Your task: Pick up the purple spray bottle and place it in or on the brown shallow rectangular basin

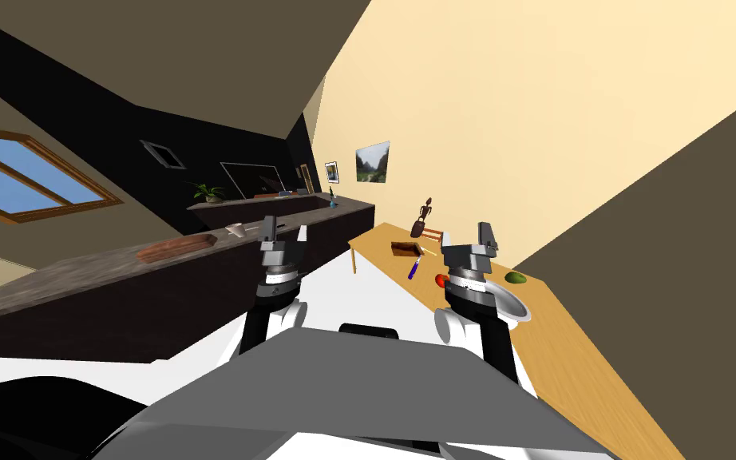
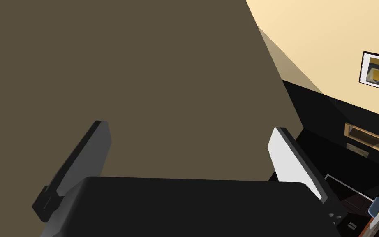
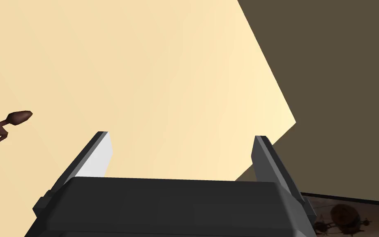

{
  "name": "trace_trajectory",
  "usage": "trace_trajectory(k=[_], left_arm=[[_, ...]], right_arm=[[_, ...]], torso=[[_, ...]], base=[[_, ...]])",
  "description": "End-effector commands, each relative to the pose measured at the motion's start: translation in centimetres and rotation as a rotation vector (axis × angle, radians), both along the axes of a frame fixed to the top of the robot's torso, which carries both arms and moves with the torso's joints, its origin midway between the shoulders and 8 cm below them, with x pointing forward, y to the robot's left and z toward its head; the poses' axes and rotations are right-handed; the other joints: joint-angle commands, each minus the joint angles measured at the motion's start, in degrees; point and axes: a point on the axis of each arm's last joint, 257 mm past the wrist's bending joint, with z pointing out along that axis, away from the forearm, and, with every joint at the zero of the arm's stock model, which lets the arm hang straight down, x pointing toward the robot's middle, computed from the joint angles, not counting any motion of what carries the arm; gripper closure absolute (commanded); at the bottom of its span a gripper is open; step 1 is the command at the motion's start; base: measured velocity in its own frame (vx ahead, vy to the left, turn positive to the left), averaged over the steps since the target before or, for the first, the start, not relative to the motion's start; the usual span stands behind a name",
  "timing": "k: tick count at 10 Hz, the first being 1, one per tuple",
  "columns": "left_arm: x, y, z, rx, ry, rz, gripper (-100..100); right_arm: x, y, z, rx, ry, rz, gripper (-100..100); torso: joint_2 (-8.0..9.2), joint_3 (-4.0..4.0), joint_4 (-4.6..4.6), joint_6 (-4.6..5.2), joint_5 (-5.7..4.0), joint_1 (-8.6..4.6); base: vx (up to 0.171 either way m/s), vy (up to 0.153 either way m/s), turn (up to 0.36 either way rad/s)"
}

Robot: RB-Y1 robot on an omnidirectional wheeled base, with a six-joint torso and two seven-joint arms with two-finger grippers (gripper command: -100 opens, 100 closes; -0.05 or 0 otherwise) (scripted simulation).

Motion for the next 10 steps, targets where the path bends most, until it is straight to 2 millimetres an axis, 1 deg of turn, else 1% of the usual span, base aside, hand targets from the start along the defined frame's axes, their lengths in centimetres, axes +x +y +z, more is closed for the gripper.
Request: trace_trajectory(k=[1,3,5,10], left_arm=[[0.0,0.0,0.0,0.000,0.000,0.000,0],[0.0,0.0,0.0,0.000,0.000,0.000,0],[0.0,0.0,0.0,0.000,0.000,0.000,0],[0.0,0.0,0.0,0.000,0.000,0.000,0]], right_arm=[[0.4,0.4,-0.5,-0.047,0.016,0.005,-100],[1.1,0.8,-1.5,-0.122,0.045,0.000,-100],[2.0,0.8,-3.0,-0.203,0.080,-0.023,-100],[4.5,-0.5,-7.4,-0.406,0.169,-0.140,-100]], torso=[[0.00,0.00,0.00,0.00,0.00,0.00],[-0.08,-0.05,-0.02,0.00,0.00,0.02],[-0.19,-0.11,-0.04,0.00,0.01,0.07],[-0.34,-0.20,-0.08,0.01,0.03,0.15]], base=[[0.014,0.007,-0.035],[0.031,0.015,-0.056],[0.061,0.033,-0.083],[0.082,0.045,-0.113]])
